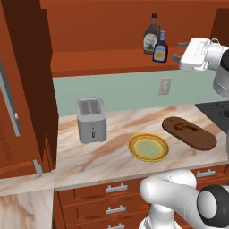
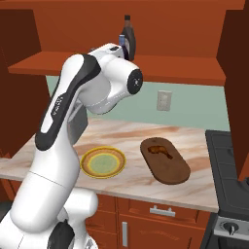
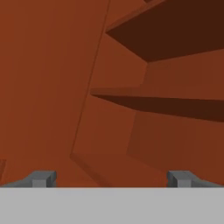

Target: Pick the chicken drumstick from the plate and place it on the cutting board. Then pick the condiment bottle from the cabinet and place it next to the cutting board.

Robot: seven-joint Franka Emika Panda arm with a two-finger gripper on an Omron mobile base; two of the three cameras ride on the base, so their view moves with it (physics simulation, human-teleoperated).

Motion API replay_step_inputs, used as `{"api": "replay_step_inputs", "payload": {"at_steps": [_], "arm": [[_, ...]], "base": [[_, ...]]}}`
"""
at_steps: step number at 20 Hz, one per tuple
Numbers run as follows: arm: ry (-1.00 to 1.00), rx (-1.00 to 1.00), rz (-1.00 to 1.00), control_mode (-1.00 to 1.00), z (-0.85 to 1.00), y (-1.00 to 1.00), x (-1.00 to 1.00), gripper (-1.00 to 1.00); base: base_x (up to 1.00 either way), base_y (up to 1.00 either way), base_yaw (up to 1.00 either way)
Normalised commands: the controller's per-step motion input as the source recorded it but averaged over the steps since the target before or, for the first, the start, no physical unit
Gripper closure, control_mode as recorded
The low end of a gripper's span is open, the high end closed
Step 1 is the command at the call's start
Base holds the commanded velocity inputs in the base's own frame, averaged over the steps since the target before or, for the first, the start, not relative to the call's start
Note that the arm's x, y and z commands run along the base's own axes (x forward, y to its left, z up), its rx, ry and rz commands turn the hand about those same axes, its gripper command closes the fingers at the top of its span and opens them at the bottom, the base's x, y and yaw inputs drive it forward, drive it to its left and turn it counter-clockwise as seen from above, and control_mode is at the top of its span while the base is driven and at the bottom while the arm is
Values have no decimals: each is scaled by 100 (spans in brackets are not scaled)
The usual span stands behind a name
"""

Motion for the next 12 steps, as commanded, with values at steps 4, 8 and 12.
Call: {"api": "replay_step_inputs", "payload": {"at_steps": [4,8,12], "arm": [[0,0,-6,-100,0,-7,25,-100],[0,0,-5,-100,0,-10,27,-100],[0,0,-3,-100,0,-16,22,-100]], "base": [[0,0,0],[0,0,0],[0,0,0]]}}
